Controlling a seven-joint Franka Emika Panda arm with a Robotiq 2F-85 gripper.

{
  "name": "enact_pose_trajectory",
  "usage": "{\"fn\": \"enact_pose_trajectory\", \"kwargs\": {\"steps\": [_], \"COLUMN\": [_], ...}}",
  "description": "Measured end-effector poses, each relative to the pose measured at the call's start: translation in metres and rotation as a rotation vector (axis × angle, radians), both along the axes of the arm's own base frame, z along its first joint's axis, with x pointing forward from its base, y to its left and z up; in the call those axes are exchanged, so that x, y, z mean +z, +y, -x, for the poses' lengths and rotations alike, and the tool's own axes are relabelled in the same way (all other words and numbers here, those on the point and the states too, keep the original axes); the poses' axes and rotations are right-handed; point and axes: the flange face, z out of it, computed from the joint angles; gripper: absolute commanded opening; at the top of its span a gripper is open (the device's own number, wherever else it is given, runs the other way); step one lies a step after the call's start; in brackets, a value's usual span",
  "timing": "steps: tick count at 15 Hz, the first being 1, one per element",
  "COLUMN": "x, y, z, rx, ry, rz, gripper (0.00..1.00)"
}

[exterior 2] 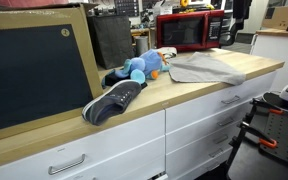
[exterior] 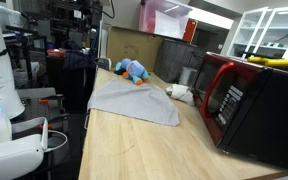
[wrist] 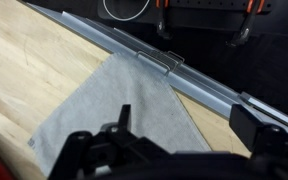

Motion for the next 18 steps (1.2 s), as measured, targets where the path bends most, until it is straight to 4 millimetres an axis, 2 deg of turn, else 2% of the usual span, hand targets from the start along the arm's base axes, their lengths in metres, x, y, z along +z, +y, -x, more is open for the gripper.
{"fn": "enact_pose_trajectory", "kwargs": {"steps": [4,9,14,18], "x": [-0.038,-0.076,-0.114,-0.135], "y": [0.006,0.02,0.047,0.069], "z": [-0.011,-0.027,-0.039,-0.055], "rx": [-0.001,0.035,0.073,0.086], "ry": [0.023,0.018,0.033,0.016], "rz": [0.06,0.124,0.169,0.193], "gripper": [1.0,1.0,1.0,1.0]}}
